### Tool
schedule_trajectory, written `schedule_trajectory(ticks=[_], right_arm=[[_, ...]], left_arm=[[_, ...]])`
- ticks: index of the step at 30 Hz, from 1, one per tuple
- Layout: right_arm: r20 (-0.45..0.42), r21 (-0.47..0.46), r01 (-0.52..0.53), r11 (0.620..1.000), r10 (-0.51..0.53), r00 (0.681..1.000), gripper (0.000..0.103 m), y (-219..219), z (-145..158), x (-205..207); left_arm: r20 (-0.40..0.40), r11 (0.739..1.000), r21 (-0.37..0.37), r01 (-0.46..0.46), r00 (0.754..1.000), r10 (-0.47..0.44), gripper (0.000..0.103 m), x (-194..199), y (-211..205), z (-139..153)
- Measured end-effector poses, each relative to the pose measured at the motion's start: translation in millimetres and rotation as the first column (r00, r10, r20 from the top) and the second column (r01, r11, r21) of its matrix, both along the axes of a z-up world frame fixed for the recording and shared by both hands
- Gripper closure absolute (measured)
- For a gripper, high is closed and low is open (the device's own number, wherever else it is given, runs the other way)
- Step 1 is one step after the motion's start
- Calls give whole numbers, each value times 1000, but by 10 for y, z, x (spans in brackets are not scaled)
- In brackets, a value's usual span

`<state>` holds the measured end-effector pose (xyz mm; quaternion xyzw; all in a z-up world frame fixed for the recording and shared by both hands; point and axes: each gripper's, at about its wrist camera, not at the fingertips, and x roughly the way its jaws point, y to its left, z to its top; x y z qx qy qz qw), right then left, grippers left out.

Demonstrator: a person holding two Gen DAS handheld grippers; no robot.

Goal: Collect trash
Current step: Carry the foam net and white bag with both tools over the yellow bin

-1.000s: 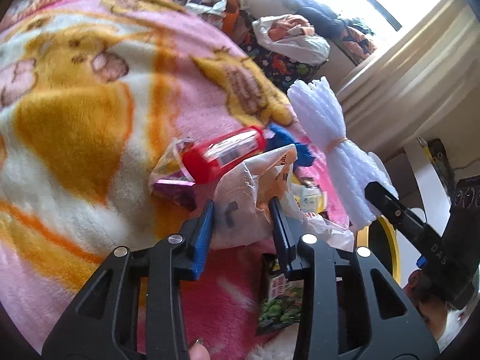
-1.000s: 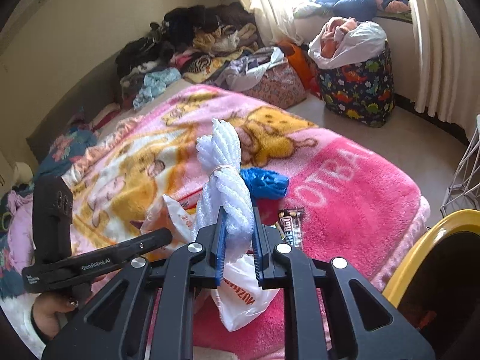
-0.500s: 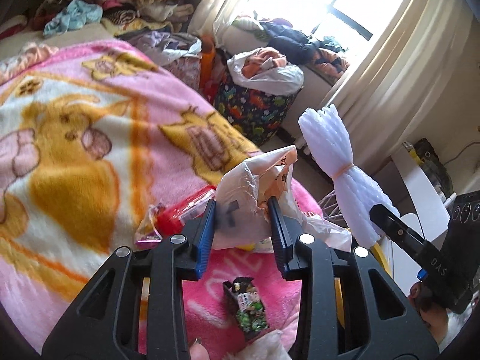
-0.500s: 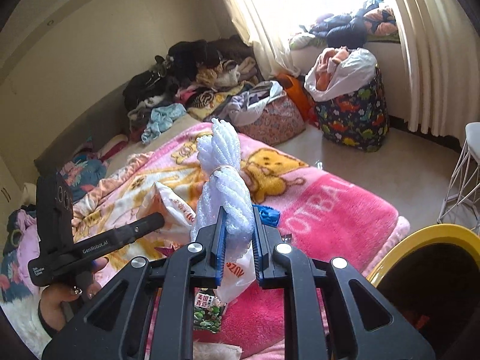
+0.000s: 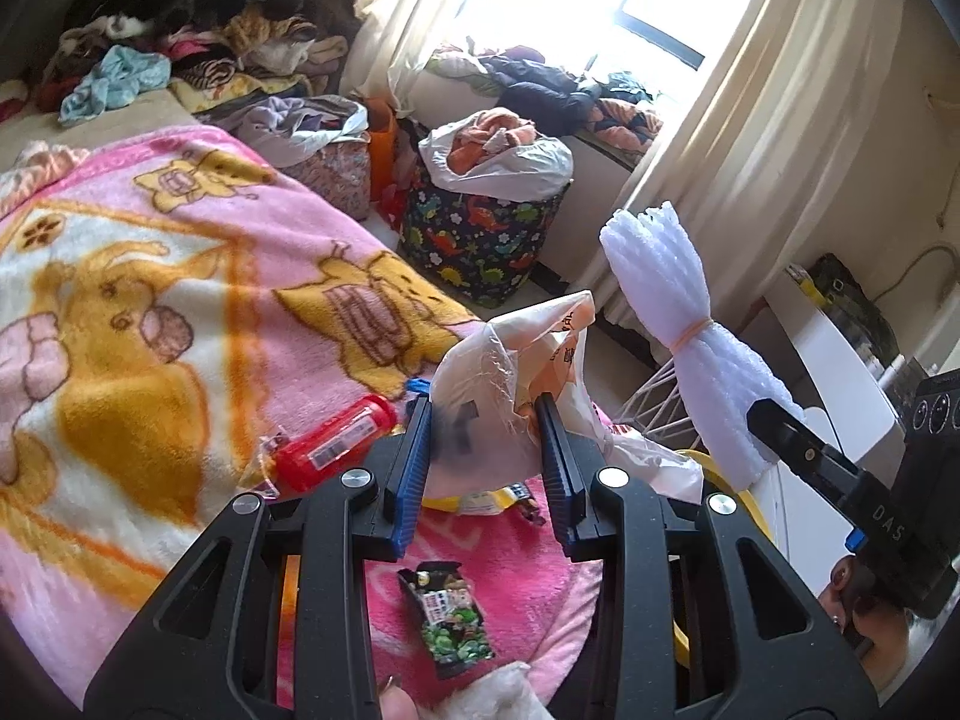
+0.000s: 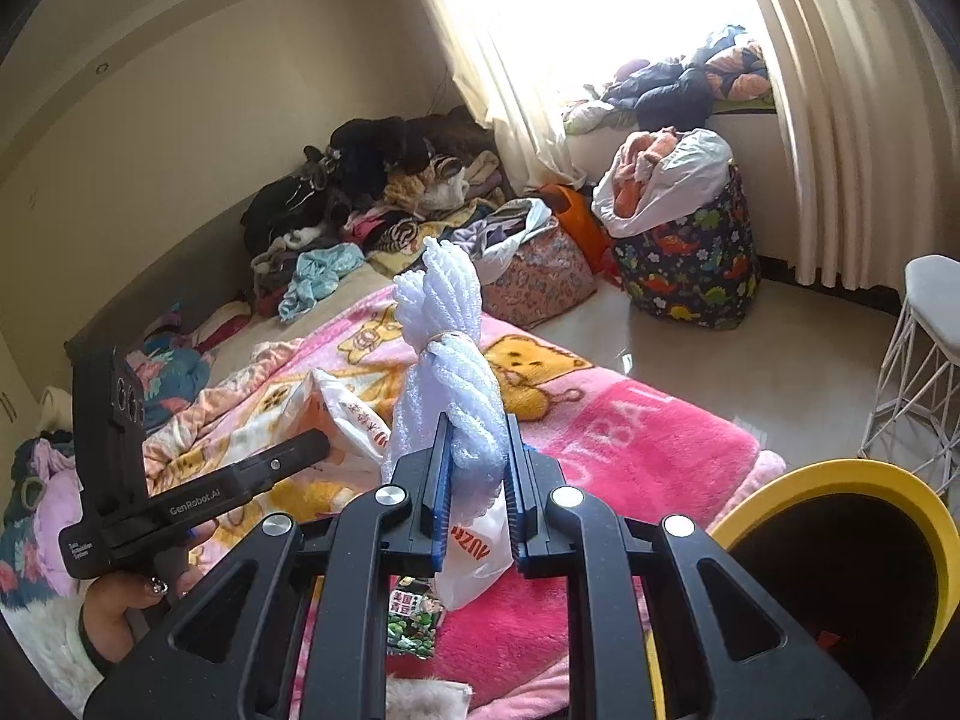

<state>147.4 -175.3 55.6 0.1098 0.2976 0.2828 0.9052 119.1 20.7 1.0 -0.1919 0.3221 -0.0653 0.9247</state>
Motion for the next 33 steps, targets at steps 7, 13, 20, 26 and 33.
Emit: schedule_trajectory(ticks=[7, 13, 20, 26, 33], right_arm=[[13, 13, 36, 999, -36, 999, 88, -215, 39, -67], [20, 20, 64, 998, -64, 998, 88, -354, 63, -143], [29, 21, 106, 994, -107, 994, 88, -532, 60, -230], [24, 18, 140, 990, -140, 990, 88, -662, 20, -279], [9, 30, 176, 984, -177, 984, 88, -815, -28, -327]], left_arm=[[15, 999, 18, 35, 999, -35, 76, 5, -180, 61], [29, 997, 33, 65, 997, -66, 76, -13, -358, 118], [36, 994, 46, 101, 994, -102, 76, -13, -550, 157], [34, 990, 56, 129, 991, -131, 76, -6, -689, 153], [20, 983, 72, 167, 985, -169, 76, -6, -871, 102]])
